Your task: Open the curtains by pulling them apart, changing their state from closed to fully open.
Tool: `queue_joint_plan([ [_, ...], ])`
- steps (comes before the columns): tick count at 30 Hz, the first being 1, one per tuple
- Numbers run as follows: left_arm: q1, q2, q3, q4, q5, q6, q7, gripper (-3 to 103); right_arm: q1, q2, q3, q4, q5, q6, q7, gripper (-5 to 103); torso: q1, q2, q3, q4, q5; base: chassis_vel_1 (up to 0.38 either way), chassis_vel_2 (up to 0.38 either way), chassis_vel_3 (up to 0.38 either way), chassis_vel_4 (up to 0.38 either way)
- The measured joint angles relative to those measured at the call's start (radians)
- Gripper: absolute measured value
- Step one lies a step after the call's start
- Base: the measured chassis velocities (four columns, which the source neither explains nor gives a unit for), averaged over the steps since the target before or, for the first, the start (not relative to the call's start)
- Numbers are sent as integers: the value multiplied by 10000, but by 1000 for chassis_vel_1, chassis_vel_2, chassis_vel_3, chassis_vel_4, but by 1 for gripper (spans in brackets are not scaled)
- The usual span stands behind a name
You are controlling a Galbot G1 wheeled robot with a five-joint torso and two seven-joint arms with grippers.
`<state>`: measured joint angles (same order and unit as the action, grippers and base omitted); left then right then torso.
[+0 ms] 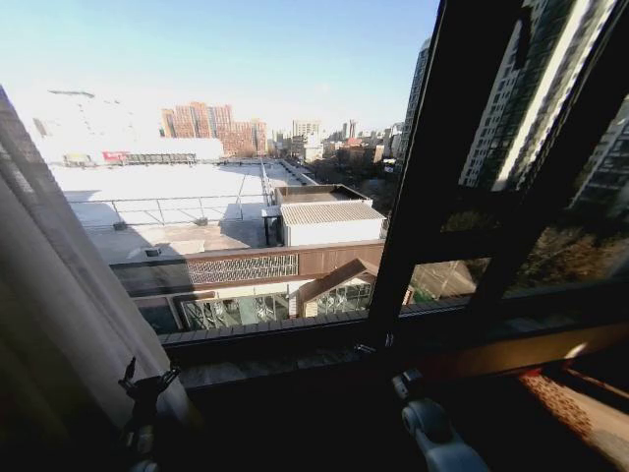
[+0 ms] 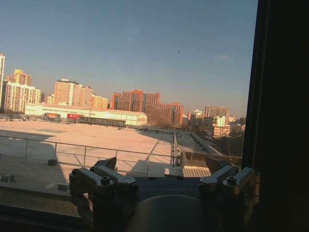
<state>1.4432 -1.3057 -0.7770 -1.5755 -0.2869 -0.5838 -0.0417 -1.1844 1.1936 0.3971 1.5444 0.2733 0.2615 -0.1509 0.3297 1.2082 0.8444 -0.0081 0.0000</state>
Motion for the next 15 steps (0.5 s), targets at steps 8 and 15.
queue_joint_plan([
  [8,-15,51,-42,45,-6,7,-100,100,1,0,0,0,0,0,0,100,0,0,0,0,0,0,0,0,0],
  [15,-22,57,-46,52,-1,19,-106,100,1,0,0,0,0,0,0,100,-1,0,0,0,-1,0,0,0,0],
])
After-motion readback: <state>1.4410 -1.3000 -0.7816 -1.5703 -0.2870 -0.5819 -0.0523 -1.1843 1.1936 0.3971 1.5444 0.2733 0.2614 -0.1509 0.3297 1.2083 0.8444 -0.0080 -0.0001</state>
